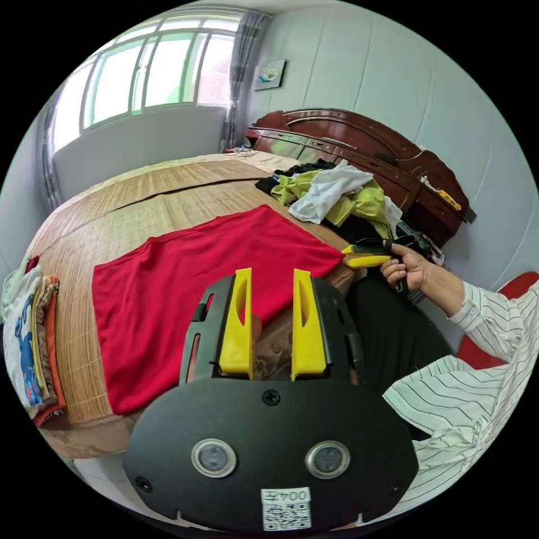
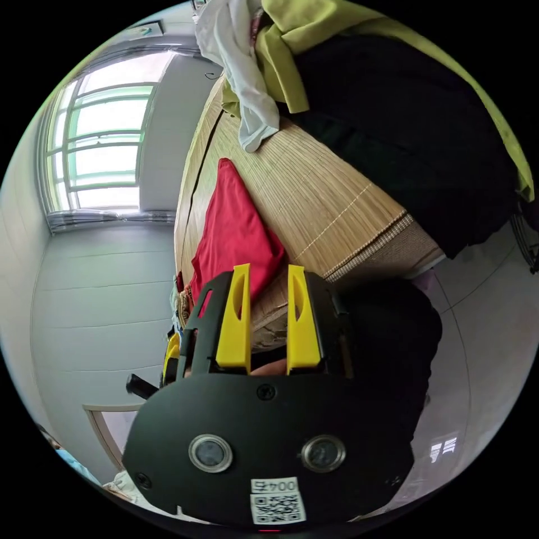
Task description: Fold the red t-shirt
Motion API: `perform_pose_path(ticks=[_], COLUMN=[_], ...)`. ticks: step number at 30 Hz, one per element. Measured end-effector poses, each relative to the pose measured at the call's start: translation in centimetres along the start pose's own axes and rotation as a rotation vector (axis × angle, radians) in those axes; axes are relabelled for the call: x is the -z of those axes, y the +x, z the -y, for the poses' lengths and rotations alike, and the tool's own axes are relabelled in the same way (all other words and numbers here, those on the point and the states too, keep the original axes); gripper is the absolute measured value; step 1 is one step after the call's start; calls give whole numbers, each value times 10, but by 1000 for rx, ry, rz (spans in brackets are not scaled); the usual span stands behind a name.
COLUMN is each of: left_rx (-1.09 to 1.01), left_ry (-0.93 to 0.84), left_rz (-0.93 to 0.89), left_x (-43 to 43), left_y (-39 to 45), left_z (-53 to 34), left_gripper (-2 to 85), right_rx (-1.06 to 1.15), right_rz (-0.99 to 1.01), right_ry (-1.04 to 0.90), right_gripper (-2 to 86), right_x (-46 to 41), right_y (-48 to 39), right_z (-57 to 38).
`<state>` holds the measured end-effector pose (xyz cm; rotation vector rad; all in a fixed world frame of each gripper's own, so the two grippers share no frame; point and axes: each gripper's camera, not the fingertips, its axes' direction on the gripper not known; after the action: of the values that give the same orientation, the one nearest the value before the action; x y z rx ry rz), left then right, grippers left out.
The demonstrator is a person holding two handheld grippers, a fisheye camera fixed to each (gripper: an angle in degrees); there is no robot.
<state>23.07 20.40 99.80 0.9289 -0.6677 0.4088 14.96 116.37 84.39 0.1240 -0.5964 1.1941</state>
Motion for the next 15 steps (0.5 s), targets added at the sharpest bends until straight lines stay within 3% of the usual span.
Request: perform_pose_path(ticks=[5, 15], left_rx=[-218, -566], left_ry=[-119, -183], left_rz=[67, 390], left_x=[-67, -187], left_y=[105, 281], left_z=[29, 68], left_gripper=[124, 136], right_rx=[21, 161], right_rz=[14, 78], right_ry=[-38, -54], right_gripper=[36, 24], right_x=[-2, 31], right_y=[6, -35], right_z=[26, 36])
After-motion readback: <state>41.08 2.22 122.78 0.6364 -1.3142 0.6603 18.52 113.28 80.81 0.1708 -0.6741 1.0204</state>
